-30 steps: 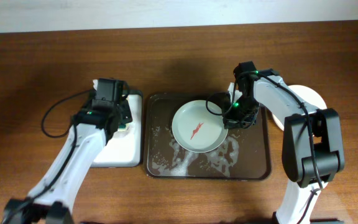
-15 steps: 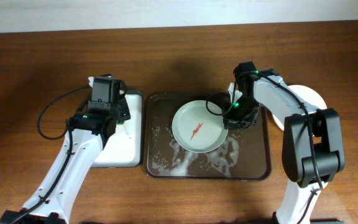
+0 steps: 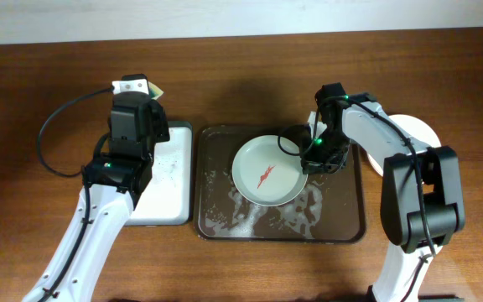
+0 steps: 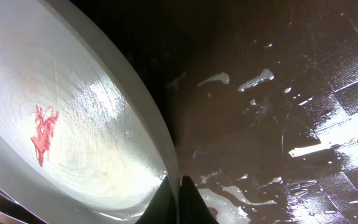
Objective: Clean dirty plates on tray and stack at the side
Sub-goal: 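Lift the sponge with the left gripper and carry it onto the plate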
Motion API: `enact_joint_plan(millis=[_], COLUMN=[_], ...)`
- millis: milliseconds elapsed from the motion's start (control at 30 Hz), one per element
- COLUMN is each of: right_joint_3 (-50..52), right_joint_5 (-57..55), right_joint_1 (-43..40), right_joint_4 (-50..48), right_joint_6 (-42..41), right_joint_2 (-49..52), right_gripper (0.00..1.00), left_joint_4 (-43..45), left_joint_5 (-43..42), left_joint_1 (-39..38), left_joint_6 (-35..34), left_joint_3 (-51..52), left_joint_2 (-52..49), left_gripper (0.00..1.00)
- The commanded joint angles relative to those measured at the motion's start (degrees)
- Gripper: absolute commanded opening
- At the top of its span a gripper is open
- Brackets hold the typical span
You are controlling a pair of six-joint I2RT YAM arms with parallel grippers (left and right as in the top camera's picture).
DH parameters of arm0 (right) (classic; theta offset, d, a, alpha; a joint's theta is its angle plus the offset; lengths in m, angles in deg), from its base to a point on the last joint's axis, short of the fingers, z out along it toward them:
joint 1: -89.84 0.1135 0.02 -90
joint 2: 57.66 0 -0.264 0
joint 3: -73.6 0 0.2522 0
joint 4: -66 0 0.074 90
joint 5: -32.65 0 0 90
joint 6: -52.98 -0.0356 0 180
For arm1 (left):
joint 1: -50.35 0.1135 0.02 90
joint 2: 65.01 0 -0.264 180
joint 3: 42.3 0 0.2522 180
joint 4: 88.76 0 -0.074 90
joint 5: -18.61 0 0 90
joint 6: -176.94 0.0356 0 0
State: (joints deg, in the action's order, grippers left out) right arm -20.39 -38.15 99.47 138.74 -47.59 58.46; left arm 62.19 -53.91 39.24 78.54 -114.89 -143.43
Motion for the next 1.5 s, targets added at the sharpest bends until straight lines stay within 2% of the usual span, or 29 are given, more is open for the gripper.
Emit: enact_joint_plan(millis=[0, 733, 1033, 1133, 1333, 1467], right_joint_3=[0.52, 0.52, 0.52, 0.52, 0.52, 0.52], right_joint_5=[0.72, 0.72, 0.72, 0.72, 0.72, 0.72], right_joint_1=[0.48, 0.48, 0.5, 0.48, 0.48, 0.48], right_joint_4=[0.15, 0.13, 0.02, 0.04, 0.13, 0.15], right_joint_6=[-0.42, -0.42, -0.44, -0.44, -0.42, -0.42], right_joint_2=[0.09, 0.09, 0.09, 0.09, 0.09, 0.09], right_gripper=[0.04, 0.04, 0.04, 0.04, 0.04, 0.04], left_joint_4=[0.9, 1.11, -3.54, -7.19, -16.33, -18.08], left_joint_5=[0.98, 0.98, 0.92, 0.72, -2.36, -7.15], left_joint_1=[0.42, 0.42, 0.42, 0.42, 0.42, 0.42], left_joint_6=[4.44, 4.42, 4.02, 1.79, -10.08, -10.21], left_joint_3=[-1.03, -1.03, -0.94, -0.74, 0.09, 0.07], left_joint_2=[1.6, 1.62, 0.59, -1.05, -9.66, -13.27], left_gripper=[0.0, 0.0, 0.0, 0.0, 0.0, 0.0])
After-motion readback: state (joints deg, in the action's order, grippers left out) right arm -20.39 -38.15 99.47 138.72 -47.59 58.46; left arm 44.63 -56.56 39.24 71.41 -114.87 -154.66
